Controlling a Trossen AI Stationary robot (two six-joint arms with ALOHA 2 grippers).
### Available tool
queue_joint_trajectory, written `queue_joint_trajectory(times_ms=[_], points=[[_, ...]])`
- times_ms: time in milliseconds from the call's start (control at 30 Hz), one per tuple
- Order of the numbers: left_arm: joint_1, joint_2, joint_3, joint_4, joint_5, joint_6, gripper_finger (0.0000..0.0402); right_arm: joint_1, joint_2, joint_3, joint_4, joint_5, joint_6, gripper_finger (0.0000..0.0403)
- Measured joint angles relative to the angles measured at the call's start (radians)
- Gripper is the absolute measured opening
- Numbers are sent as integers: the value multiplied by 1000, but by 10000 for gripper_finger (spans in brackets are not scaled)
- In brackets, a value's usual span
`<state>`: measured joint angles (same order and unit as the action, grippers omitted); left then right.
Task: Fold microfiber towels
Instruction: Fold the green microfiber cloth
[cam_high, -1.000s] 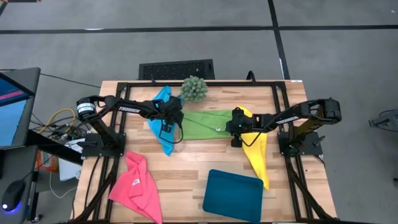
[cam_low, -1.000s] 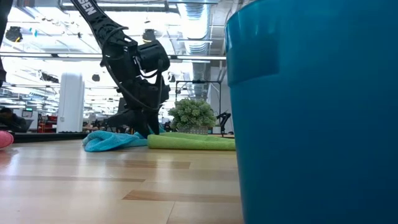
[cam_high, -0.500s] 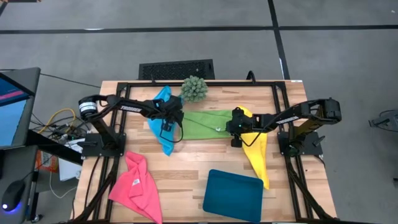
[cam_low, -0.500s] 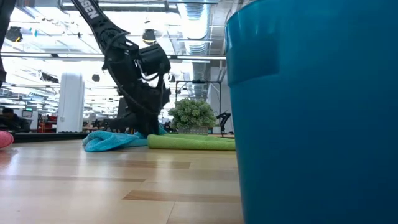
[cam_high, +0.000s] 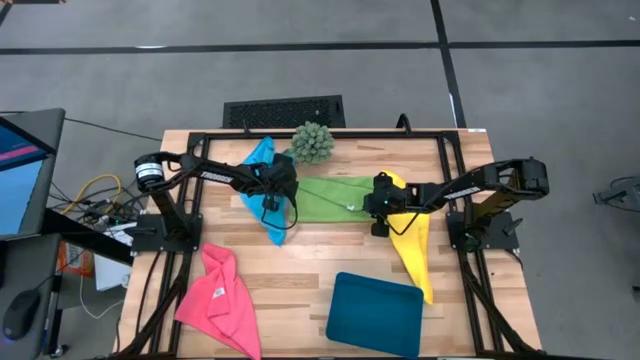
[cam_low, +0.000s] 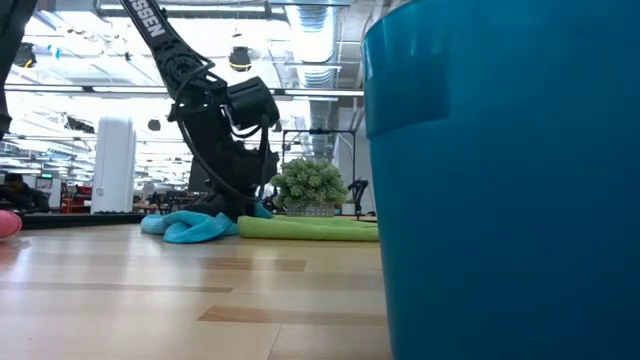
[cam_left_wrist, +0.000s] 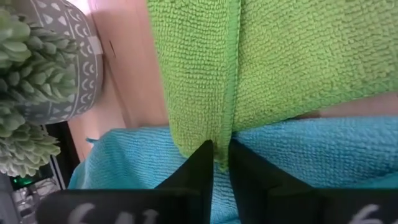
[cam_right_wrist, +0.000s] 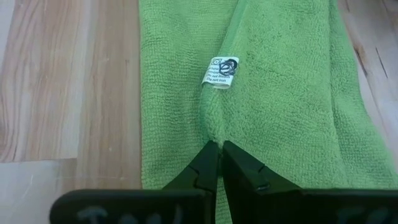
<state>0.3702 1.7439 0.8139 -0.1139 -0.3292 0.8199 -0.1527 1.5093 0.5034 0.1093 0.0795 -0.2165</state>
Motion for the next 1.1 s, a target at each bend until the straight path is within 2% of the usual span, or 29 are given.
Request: queue_joint_trajectory(times_ms=[133, 433, 767, 1100], points=[[-1, 0, 0, 1, 3, -28, 4, 2, 0, 0, 0, 0, 0, 44], [-39, -14, 47, -41, -70, -85, 1, 2, -17, 0, -1, 0, 28, 44], [-79, -159, 60, -139, -83, -230, 0, 2, -195, 1, -70, -2, 80, 44], [-202, -318, 60, -242, -67, -425, 0, 16, -327, 0, -168, -3, 164, 44]])
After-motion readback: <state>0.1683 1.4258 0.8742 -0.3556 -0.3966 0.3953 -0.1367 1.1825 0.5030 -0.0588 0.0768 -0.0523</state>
